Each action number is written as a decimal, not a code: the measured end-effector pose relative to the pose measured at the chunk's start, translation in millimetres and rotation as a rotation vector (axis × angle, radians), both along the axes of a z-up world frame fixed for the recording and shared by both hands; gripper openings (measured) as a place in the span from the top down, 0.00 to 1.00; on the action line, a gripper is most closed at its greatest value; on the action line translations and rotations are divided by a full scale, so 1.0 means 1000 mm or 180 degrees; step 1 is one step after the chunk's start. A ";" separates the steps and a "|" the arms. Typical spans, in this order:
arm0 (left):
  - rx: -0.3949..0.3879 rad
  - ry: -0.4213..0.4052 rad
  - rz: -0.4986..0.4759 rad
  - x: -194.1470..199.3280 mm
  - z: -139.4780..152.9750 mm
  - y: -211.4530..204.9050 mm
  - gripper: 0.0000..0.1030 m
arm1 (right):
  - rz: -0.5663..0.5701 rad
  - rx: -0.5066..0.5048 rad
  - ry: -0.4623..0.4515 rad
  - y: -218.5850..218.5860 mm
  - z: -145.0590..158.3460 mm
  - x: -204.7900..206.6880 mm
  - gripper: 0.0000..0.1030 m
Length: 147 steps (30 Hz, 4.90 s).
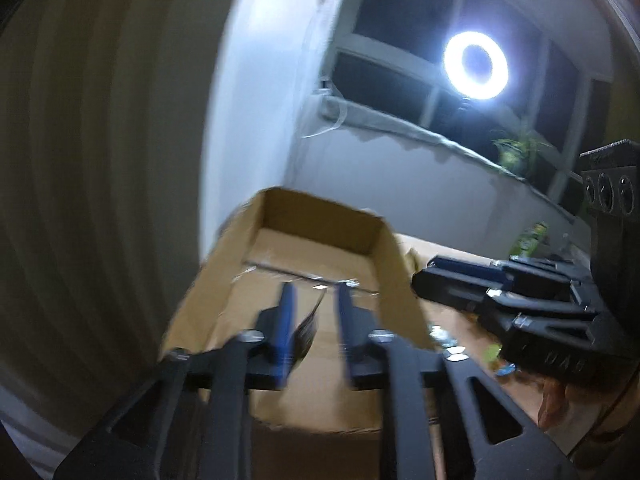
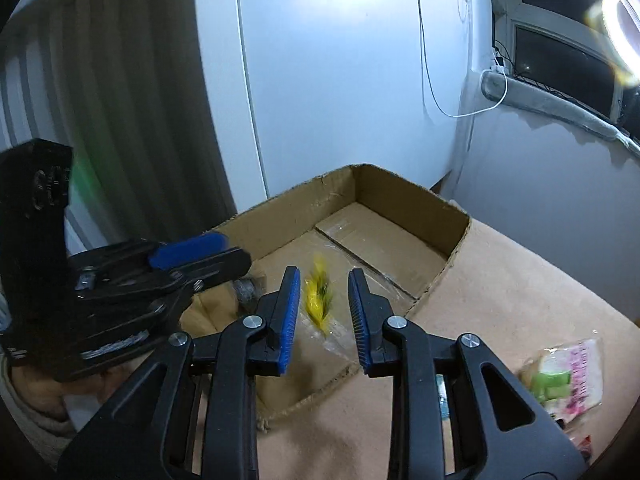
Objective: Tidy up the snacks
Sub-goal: 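Carry both packets to the cardboard box and open both grippers to drop them, then grasp a Snickers bar with the left gripper while the right gripper grasps another Snickers bar, then carry both Snickers bars to the box and release them inside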
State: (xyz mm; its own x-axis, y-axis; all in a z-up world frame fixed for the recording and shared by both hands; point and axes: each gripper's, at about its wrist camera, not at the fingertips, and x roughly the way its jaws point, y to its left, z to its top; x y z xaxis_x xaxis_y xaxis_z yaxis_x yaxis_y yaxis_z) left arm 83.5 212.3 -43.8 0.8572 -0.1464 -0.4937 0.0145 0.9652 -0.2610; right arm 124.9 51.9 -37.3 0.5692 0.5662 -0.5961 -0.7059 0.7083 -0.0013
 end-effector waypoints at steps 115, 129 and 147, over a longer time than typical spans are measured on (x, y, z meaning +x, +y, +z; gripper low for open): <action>0.0294 -0.0042 -0.0949 0.002 0.023 -0.165 0.62 | -0.1530 0.0683 0.0125 -0.321 -0.011 -0.064 0.42; 0.0163 -0.0155 -0.0355 -0.023 0.024 -0.070 0.62 | -0.0939 0.0489 -0.0061 -0.209 0.022 -0.052 0.42; 0.0279 0.0036 0.0071 -0.001 0.002 -0.012 0.18 | 0.0056 0.0404 -0.0151 -0.008 0.041 0.006 0.29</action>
